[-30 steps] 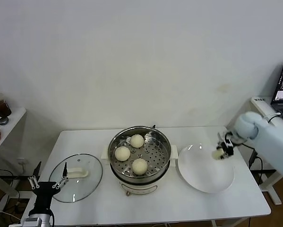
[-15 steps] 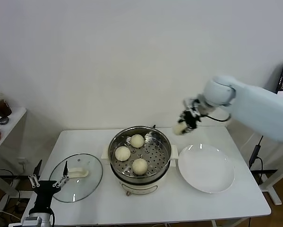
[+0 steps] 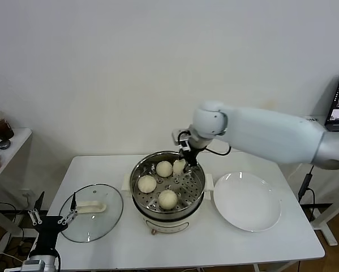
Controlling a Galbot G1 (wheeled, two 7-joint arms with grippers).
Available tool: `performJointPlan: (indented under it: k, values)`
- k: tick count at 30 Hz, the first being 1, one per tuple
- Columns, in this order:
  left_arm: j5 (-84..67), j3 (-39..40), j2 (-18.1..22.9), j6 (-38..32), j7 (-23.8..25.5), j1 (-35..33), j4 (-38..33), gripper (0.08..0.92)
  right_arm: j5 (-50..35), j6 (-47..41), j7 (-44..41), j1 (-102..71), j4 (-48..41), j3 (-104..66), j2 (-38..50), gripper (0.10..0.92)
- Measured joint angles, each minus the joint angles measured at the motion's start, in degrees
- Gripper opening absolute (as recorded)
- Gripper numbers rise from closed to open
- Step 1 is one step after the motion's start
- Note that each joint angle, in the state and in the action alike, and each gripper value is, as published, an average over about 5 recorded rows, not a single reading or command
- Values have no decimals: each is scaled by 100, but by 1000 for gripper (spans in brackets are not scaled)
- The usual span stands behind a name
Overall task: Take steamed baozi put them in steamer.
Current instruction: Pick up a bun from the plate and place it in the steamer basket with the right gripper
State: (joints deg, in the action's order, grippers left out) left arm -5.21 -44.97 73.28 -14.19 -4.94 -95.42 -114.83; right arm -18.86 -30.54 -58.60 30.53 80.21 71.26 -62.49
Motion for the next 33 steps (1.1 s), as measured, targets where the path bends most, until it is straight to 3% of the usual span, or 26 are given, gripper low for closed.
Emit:
performJointPlan:
  k: [13, 25, 28, 33]
  values:
    - [0, -3, 12, 3, 1, 41, 68, 823, 401, -38, -27, -478, -318, 50, -211, 456]
    - [6, -8, 31, 2, 2, 19, 58, 823, 421, -43, 12, -500, -187, -148, -64, 767]
    - [6, 7, 30, 2, 3, 32, 60, 823, 347, -92, 53, -472, -25, -286, 89, 813]
    - [8, 40, 35, -1, 4, 42, 66, 823, 136, -168, 260, -513, 368, -623, 468, 822]
